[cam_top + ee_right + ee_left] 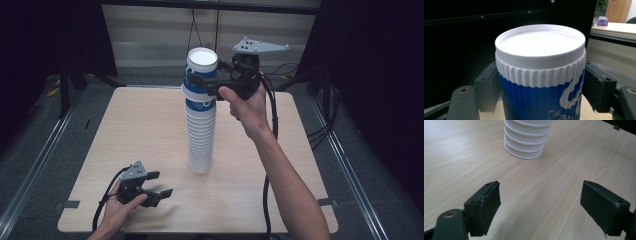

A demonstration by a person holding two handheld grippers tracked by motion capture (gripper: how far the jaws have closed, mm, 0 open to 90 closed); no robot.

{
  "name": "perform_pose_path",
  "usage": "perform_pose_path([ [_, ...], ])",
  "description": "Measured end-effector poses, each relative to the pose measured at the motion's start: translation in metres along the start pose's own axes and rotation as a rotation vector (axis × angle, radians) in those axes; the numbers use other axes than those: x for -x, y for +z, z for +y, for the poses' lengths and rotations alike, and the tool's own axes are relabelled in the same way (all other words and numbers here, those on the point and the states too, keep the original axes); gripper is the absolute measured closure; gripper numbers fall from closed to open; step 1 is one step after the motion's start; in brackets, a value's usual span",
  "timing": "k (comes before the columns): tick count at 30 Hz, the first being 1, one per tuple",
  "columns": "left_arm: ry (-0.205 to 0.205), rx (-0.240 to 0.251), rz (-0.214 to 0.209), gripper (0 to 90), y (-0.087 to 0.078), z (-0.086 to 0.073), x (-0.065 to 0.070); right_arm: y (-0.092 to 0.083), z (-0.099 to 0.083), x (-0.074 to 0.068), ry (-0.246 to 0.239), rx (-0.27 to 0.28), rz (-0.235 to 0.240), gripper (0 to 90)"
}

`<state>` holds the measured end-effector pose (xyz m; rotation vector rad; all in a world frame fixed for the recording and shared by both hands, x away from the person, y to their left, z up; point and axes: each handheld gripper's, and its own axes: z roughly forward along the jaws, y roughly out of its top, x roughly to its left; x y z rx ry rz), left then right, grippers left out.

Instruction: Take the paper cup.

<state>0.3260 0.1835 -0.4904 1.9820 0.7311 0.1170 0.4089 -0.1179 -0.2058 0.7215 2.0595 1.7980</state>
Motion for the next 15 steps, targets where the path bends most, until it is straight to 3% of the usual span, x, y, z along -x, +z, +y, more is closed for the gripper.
perform_pose_path([
  [15, -0.003, -0.001, 0.003, 16.2, 0.0001, -0.0005, -0.0009, -0.0055, 0.0066, -0.0002, 0.020, 0.055, 0.017, 25.3],
])
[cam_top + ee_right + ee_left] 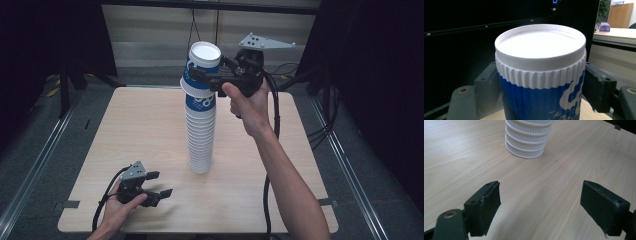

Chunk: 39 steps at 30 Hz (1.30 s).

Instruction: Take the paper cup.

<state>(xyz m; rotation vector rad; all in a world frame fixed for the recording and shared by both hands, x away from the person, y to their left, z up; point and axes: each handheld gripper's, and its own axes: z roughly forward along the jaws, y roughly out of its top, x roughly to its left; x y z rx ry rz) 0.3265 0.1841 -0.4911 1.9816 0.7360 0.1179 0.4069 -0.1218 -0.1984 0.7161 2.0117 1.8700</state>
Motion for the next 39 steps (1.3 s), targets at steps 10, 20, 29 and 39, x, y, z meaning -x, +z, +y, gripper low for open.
perform_pose_path([
  [10, -0.001, 0.001, -0.002, 16.2, 0.000, 0.000, 0.000, -0.007, 0.003, 0.000, 0.011, 0.037, -0.001, 25.4],
  [20, 0.000, -0.002, 0.000, 16.2, 0.001, 0.000, 0.000, -0.021, 0.006, 0.003, 0.020, 0.058, -0.017, 25.5],
  [29, 0.008, -0.003, -0.002, 16.2, 0.001, 0.000, 0.000, -0.034, 0.007, 0.008, 0.022, 0.061, -0.045, 25.6],
  [39, 0.009, -0.002, -0.003, 16.3, 0.001, 0.000, 0.000, -0.050, 0.003, 0.013, 0.030, 0.077, -0.072, 25.6],
])
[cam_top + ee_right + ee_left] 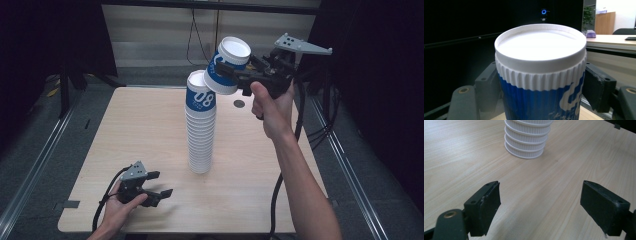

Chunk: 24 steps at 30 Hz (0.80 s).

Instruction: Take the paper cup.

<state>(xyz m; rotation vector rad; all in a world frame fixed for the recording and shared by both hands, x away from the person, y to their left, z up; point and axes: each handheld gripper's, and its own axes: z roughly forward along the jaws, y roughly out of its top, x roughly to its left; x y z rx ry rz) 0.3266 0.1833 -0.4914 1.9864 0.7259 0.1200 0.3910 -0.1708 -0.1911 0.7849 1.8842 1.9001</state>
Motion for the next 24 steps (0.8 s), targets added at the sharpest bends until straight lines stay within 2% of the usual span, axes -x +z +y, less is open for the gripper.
perform_pose_path([
  [15, -0.002, 0.010, 0.004, 16.3, 0.000, 0.000, -0.001, -0.033, -0.003, 0.011, 0.006, 0.018, -0.052, 25.9],
  [18, 0.000, 0.018, 0.007, 16.3, 0.000, 0.000, -0.001, -0.039, -0.007, 0.013, 0.004, -0.002, -0.065, 26.1],
  [22, 0.023, 0.024, 0.009, 16.2, -0.002, 0.003, 0.001, -0.043, -0.017, 0.016, 0.002, -0.031, -0.076, 26.2],
  [24, 0.042, 0.032, 0.026, 16.2, -0.003, 0.006, 0.003, -0.044, -0.023, 0.016, -0.001, -0.049, -0.080, 26.2],
])
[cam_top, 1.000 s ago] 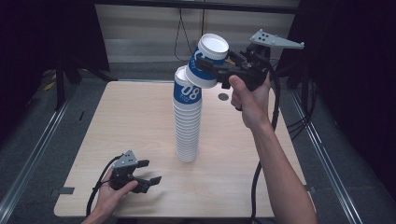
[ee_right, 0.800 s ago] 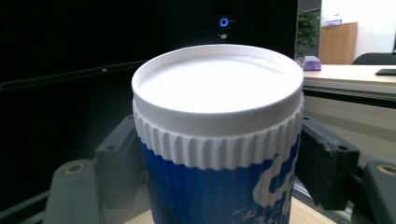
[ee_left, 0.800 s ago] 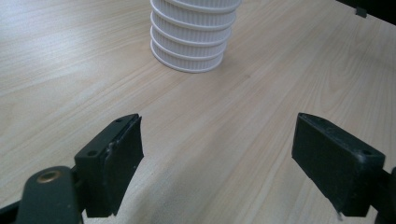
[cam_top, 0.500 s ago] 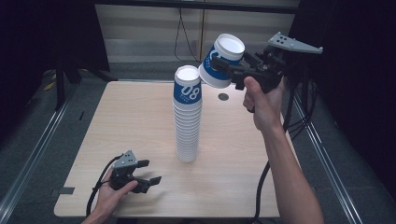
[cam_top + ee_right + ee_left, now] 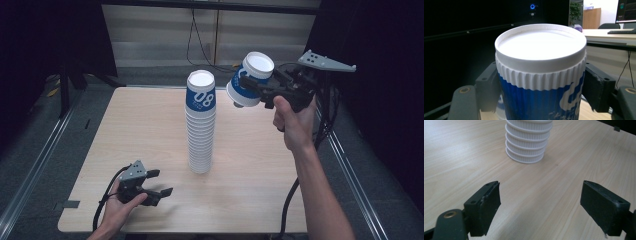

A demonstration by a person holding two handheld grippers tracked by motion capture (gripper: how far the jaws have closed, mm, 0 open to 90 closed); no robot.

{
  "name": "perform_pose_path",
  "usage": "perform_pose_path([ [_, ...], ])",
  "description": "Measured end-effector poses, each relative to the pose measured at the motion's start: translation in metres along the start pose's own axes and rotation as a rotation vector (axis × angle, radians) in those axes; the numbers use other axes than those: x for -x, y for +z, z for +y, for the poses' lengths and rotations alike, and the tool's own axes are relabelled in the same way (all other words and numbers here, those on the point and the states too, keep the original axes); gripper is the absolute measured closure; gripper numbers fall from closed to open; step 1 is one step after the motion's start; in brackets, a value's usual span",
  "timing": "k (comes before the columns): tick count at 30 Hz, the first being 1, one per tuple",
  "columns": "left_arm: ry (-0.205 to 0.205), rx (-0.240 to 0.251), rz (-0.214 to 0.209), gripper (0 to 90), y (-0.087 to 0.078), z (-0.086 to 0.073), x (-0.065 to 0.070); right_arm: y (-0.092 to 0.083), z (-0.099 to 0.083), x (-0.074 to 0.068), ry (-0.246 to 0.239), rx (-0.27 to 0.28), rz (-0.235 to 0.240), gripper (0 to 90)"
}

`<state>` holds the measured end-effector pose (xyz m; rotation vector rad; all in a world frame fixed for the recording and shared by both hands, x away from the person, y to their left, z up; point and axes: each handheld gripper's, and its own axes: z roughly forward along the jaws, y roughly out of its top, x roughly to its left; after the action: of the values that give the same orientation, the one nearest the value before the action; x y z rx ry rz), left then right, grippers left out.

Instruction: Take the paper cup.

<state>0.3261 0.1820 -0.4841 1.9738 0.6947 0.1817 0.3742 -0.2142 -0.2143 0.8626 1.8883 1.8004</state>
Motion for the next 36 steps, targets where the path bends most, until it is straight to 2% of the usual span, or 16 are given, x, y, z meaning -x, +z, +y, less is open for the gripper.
perform_pose_path([
  [5, -0.001, 0.026, -0.027, 16.2, -0.001, 0.008, 0.002, -0.003, -0.014, -0.001, -0.001, -0.030, -0.004, 26.2],
  [8, -0.026, 0.056, -0.044, 16.1, -0.001, 0.011, 0.002, -0.003, -0.029, -0.001, 0.005, -0.055, 0.005, 26.5],
  [9, -0.027, 0.060, -0.050, 16.1, -0.001, 0.012, 0.002, -0.003, -0.029, -0.001, 0.005, -0.055, 0.005, 26.5],
  [11, -0.026, 0.059, -0.059, 15.9, 0.001, 0.014, 0.002, -0.003, -0.040, -0.003, 0.006, -0.079, 0.015, 26.5],
  [14, -0.026, 0.064, -0.074, 15.8, 0.002, 0.020, 0.003, -0.005, -0.046, -0.006, 0.005, -0.090, 0.020, 26.6],
  [16, -0.025, 0.044, -0.084, 15.8, 0.002, 0.024, 0.003, -0.006, -0.055, -0.009, 0.001, -0.112, 0.025, 26.6],
  [18, -0.038, 0.064, -0.101, 15.8, 0.000, 0.029, 0.003, -0.007, -0.059, -0.010, 0.006, -0.118, 0.029, 26.6],
  [21, -0.015, 0.057, -0.109, 15.9, 0.001, 0.035, 0.004, -0.007, -0.069, -0.013, 0.014, -0.133, 0.041, 26.6],
  [26, -0.006, 0.064, -0.141, 15.8, 0.010, 0.043, 0.009, -0.005, -0.090, -0.017, 0.017, -0.162, 0.065, 26.5],
  [27, 0.002, 0.064, -0.137, 15.8, 0.012, 0.044, 0.010, -0.005, -0.090, -0.017, 0.017, -0.162, 0.065, 26.5],
  [30, 0.022, 0.082, -0.155, 15.8, 0.016, 0.047, 0.011, -0.004, -0.101, -0.018, 0.019, -0.176, 0.067, 26.5],
  [36, 0.043, 0.108, -0.137, 15.8, 0.017, 0.059, 0.014, 0.003, -0.126, -0.021, 0.031, -0.223, 0.087, 26.4],
])
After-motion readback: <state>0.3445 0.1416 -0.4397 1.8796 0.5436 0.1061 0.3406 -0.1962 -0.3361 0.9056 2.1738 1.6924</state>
